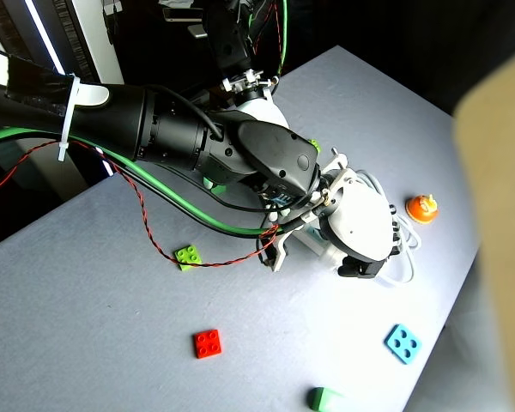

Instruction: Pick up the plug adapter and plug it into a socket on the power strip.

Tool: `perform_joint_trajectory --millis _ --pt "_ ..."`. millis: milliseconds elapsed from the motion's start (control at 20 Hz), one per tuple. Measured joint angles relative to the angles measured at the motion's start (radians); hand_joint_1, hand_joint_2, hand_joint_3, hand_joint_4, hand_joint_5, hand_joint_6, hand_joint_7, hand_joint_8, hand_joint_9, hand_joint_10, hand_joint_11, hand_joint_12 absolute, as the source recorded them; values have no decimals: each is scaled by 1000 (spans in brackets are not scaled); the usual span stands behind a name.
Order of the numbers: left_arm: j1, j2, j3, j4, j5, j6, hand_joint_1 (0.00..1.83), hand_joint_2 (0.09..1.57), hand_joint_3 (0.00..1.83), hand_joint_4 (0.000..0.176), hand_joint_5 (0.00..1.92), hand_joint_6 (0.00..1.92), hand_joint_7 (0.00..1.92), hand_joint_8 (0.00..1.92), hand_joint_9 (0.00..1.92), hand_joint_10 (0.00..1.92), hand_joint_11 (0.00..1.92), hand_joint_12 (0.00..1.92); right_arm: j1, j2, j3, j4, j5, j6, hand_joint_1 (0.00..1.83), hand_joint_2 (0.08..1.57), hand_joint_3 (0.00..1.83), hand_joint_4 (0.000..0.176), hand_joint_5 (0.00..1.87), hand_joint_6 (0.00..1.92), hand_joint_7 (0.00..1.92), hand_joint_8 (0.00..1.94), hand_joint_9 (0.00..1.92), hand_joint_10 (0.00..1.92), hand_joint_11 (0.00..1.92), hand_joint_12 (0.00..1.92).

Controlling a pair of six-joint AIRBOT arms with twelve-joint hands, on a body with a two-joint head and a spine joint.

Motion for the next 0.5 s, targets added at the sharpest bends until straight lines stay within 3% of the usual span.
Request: perform_joint_trajectory --millis 300,500 --pt "0 0 0 0 0 -1 0 1180 0 0 0 0 0 0 0 0 5 2 0 0 0 0 0 0 1261 1138 0 0 941 841 960 1268 910 1175 903 1412" --pt "0 0 0 0 1 -1 0 1184 1 0 0 0 1 0 0 0 0 0 0 0 0 0 1 0 1256 1149 0 0 909 893 944 1295 915 1180 920 1390"
